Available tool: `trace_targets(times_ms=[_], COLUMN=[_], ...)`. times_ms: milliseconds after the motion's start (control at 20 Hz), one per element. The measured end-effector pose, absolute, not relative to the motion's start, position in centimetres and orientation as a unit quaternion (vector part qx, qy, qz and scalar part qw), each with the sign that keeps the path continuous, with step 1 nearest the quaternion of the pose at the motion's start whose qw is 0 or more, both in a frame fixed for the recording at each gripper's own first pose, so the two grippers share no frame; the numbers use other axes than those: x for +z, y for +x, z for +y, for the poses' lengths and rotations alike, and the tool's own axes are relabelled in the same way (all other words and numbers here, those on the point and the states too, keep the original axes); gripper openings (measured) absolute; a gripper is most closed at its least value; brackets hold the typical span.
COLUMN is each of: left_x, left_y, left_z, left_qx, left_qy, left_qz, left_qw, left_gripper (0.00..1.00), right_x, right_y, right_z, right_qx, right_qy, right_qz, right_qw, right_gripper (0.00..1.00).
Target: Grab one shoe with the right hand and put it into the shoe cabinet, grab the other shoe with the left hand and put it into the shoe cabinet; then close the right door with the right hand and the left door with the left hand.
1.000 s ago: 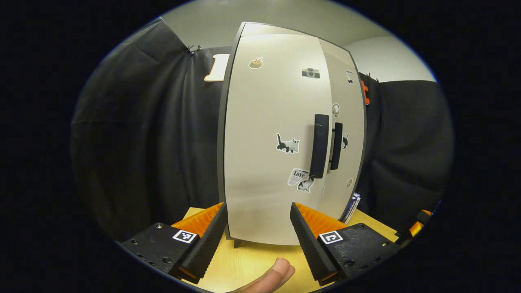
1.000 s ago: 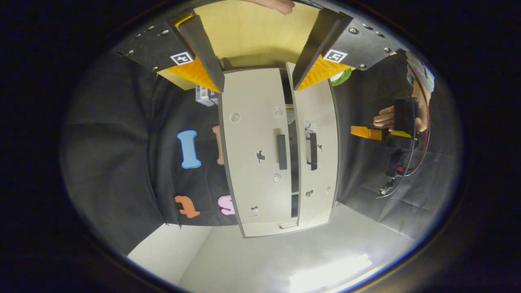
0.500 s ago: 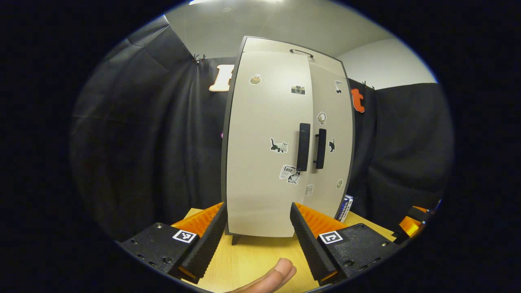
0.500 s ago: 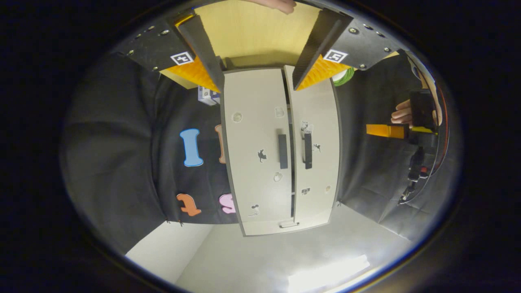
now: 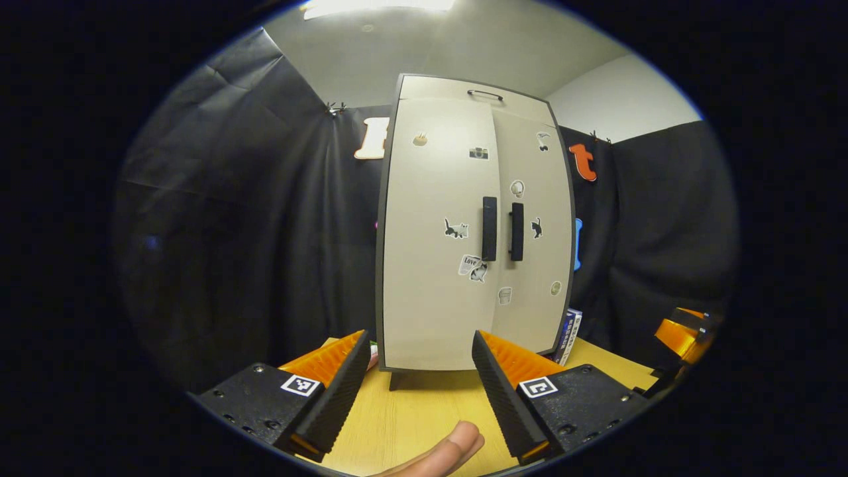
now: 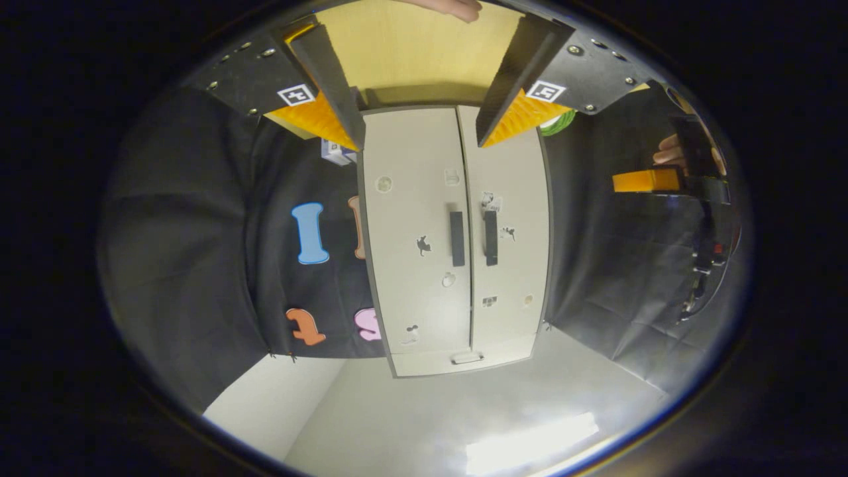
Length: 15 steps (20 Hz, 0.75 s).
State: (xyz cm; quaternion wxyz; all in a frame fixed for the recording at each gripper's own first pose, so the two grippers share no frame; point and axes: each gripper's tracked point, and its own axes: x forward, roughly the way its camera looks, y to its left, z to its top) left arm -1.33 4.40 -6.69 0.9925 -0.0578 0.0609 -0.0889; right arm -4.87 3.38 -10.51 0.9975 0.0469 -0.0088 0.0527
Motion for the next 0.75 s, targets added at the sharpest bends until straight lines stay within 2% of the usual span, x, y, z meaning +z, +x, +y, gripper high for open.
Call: trace_targets(times_ms=[100, 150, 250, 300, 350, 400, 450, 500, 750], left_x=[-6.6, -6.6, -7.0, -7.0, -7.1, -7.3, -7.3, -7.6, -7.5], left_y=[-2.2, -2.7, -3.5, -3.8, -4.0, -4.2, -4.3, -4.5, -5.0], left_z=[4.5, 4.6, 4.3, 4.2, 4.1, 3.9, 3.8, 3.7, 4.1], left_qx=[-0.084, -0.083, -0.085, -0.086, -0.086, -0.086, -0.087, -0.087, -0.081], left_qy=[-0.053, -0.047, -0.035, -0.030, -0.026, -0.022, -0.021, -0.021, -0.025], left_qz=[0.053, 0.048, 0.046, 0.045, 0.046, 0.045, 0.045, 0.045, 0.038], left_qw=[0.994, 0.994, 0.995, 0.995, 0.995, 0.995, 0.995, 0.995, 0.996], left_gripper=[0.94, 0.94, 0.94, 0.89, 0.94, 0.94, 0.89, 0.93, 0.92], right_x=[-10.6, -10.4, -10.4, -10.5, -10.7, -10.8, -10.7, -10.5, -10.3], right_y=[-4.8, -5.0, -4.9, -5.0, -4.8, -4.7, -4.7, -4.9, -5.0], right_z=[3.5, 3.0, 1.9, 1.6, 1.3, 1.1, 0.8, 0.5, 0.7], right_qx=[0.054, 0.050, 0.036, 0.032, 0.030, 0.029, 0.025, 0.020, 0.020], right_qy=[0.048, 0.051, 0.054, 0.057, 0.060, 0.064, 0.067, 0.068, 0.069], right_qz=[-0.010, -0.015, -0.025, -0.026, -0.023, -0.021, -0.021, -0.023, -0.030], right_qw=[0.997, 0.997, 0.998, 0.998, 0.997, 0.997, 0.997, 0.997, 0.997], right_gripper=[0.96, 1.00, 0.96, 1.00, 0.99, 0.99, 0.99, 1.00, 1.00])
